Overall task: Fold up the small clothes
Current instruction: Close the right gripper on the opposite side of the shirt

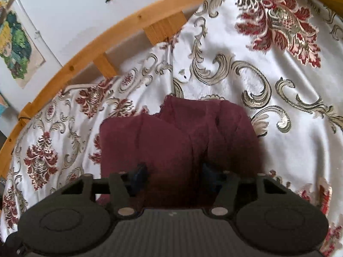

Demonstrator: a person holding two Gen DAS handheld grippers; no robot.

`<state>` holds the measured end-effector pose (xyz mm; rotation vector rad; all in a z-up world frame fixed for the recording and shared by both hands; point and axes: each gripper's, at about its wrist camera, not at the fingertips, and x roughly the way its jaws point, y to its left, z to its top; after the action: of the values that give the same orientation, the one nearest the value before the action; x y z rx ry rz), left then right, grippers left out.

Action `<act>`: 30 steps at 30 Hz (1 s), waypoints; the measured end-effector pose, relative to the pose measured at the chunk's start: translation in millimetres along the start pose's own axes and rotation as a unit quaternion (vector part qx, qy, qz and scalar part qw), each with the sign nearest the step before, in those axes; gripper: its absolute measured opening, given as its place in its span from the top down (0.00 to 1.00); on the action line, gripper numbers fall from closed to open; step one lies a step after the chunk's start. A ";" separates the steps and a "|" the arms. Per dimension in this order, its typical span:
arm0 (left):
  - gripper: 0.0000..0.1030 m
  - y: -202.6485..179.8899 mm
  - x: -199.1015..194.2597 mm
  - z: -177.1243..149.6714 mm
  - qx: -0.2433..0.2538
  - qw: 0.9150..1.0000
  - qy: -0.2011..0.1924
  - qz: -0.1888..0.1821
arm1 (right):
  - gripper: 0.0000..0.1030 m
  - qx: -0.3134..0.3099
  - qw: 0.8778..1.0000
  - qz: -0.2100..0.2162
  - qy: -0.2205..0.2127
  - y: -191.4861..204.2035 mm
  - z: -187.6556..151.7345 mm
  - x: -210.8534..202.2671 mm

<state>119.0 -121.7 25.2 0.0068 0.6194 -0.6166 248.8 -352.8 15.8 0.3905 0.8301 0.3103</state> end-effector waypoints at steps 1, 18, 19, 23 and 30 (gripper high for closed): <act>0.31 -1.3 0.4 -0.6 0.004 1.000 0.001 -0.001 | 0.61 -0.006 1.000 -0.006 -0.001 1.3 -0.5 3.1; 0.32 -23.1 2.0 -13.9 0.033 0.998 -0.010 -0.051 | 0.86 -0.145 0.979 -0.076 -0.119 21.7 -15.4 -52.9; 0.32 -22.9 2.6 -14.6 0.029 0.998 -0.011 -0.057 | 0.86 -0.138 0.980 -0.081 -0.116 15.5 -17.6 -52.8; 0.30 -23.2 6.2 -16.6 0.021 0.997 -0.008 -0.070 | 0.86 -0.121 0.983 -0.094 -0.103 -6.2 -25.4 -47.7; 0.25 -22.8 7.6 -18.7 0.018 0.997 -0.009 -0.073 | 0.86 -0.111 0.984 -0.095 -0.098 -16.3 -31.3 -40.5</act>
<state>101.3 -141.1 9.7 -0.0102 0.5947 -0.7679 201.0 -377.4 15.7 0.1289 0.6257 0.1800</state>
